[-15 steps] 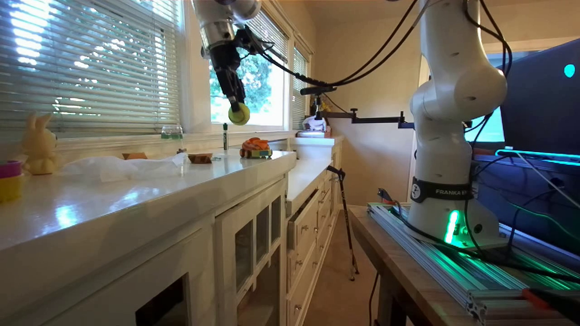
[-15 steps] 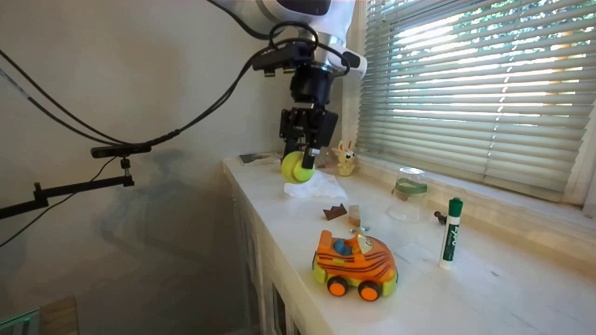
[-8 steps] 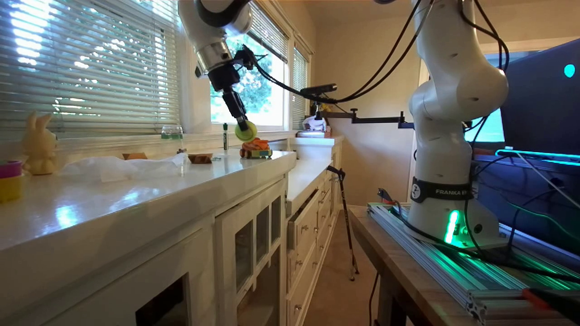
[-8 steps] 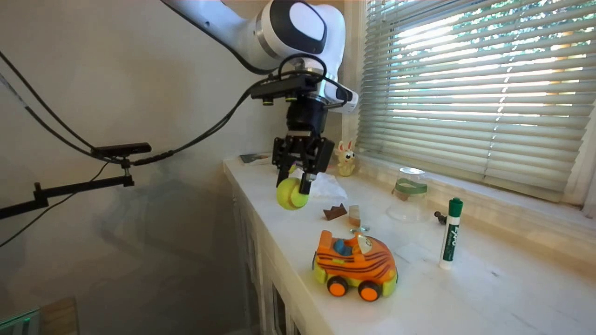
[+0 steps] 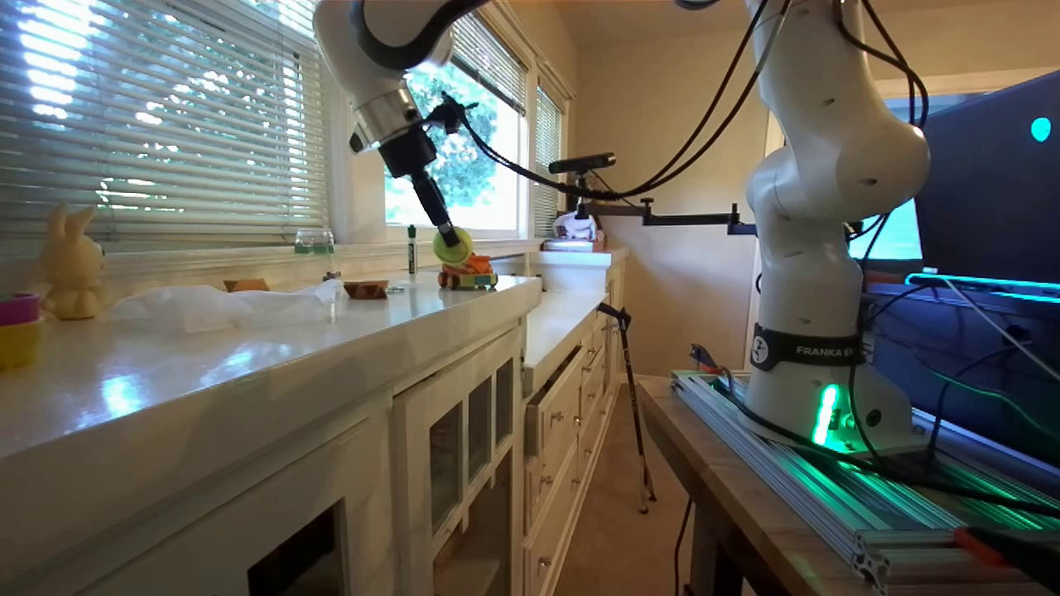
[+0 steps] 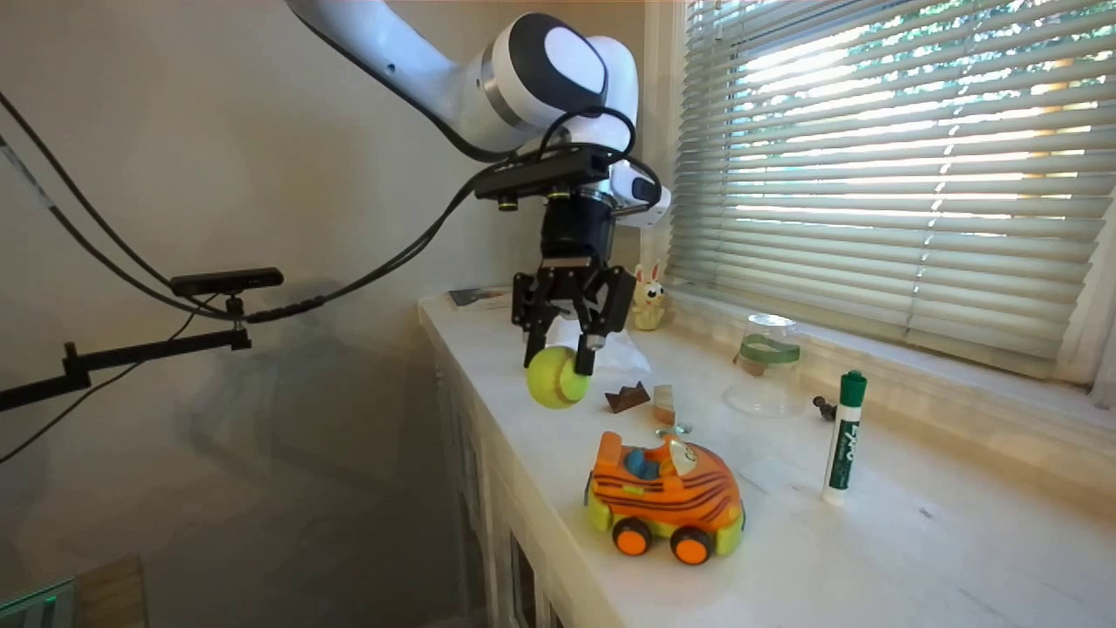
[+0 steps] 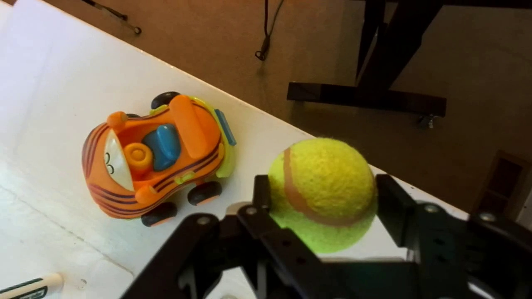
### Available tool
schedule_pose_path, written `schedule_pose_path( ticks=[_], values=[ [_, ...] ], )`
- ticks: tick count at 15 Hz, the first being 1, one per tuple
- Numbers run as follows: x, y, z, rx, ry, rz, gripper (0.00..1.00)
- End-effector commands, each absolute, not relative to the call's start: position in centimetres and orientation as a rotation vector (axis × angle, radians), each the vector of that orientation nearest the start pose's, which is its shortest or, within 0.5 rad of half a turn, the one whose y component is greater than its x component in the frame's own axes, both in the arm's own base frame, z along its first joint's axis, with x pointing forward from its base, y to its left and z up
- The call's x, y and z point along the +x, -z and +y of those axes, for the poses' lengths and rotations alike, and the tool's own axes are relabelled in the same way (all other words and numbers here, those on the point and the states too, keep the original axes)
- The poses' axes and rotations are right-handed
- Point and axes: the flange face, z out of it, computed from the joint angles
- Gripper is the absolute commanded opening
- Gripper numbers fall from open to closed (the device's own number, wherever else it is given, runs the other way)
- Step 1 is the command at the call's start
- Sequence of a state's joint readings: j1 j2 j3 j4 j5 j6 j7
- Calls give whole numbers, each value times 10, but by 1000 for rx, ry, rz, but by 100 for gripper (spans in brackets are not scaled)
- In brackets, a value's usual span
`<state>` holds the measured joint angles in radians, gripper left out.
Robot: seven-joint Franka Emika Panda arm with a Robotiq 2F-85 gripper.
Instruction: Move the tennis bowl to the left
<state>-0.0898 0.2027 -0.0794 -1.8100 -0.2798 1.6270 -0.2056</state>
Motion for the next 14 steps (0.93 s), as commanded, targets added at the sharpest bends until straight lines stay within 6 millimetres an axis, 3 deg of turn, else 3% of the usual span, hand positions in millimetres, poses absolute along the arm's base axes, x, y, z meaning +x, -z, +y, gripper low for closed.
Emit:
schedule_pose_path(
  ticks=[1, 14],
  values=[
    [551, -413, -124, -3285, -775, -267, 40],
    [542, -412, -125, -3191, -908, -411, 40]
  ],
)
